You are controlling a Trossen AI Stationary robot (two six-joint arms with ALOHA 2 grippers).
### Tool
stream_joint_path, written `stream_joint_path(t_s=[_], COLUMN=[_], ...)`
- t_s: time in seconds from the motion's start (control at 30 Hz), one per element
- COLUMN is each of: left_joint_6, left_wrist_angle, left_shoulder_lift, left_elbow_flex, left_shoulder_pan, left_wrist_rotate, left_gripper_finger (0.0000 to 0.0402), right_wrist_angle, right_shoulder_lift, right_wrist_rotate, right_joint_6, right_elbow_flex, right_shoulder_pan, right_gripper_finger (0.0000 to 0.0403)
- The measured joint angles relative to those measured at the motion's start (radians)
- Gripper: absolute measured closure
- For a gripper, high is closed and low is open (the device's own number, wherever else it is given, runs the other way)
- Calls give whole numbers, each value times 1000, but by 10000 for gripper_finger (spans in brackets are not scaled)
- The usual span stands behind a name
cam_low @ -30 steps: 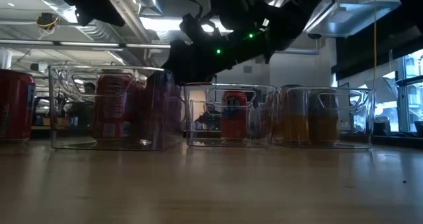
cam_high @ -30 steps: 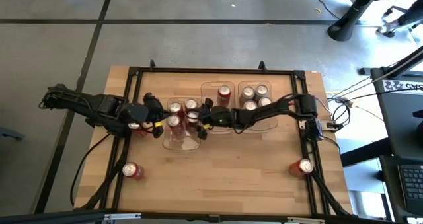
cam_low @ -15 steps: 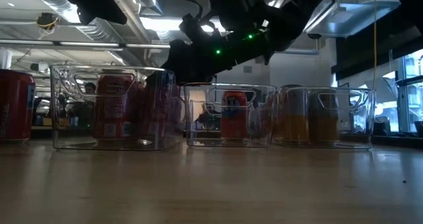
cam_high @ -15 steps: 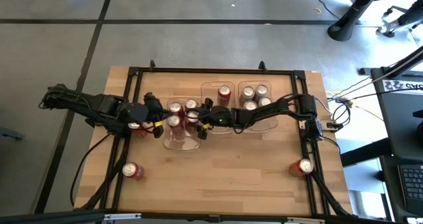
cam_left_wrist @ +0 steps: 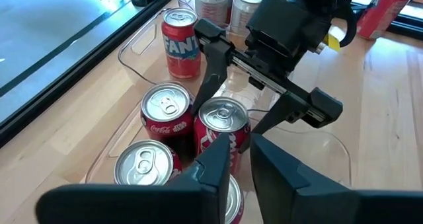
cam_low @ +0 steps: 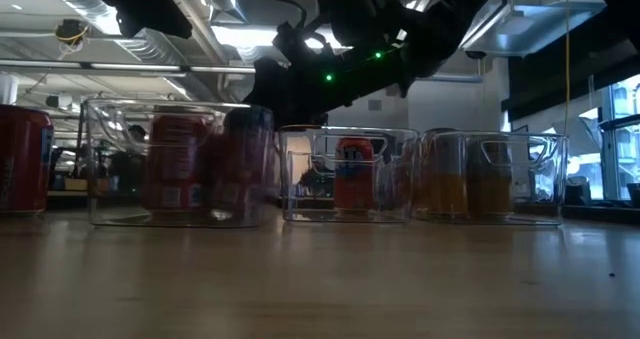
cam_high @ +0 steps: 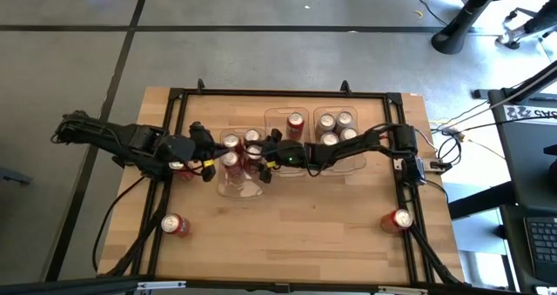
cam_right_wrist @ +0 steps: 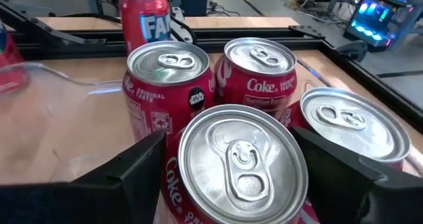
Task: Sort soda cans
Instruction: Put the red soda can into the middle left transparent bin, then adjust the middle left transparent bin
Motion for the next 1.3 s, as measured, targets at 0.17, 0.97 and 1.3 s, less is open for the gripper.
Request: stream_joint_path(t_s=[0.17, 0.97, 1.3], left_joint_6=[-1, -101, -185], left_wrist_angle=[0, 158, 278], left_shoulder_lift=[0, 69, 352], left_elbow_flex=[0, -34, -36], left_shoulder_pan=[0, -233, -382], left_wrist_rotate=[0, 118, 147], left_gripper_finger=[329, 359, 398], right_wrist_angle=[-1, -270, -306], right_shoulder_lift=[0, -295, -296], right_wrist_rotate=[8, -60, -63], right_joint_6=[18, -25, -25], right_elbow_flex=[0, 0, -1], right_shoulder_pan=[1, 49, 88], right_gripper_finger=[73, 15, 15])
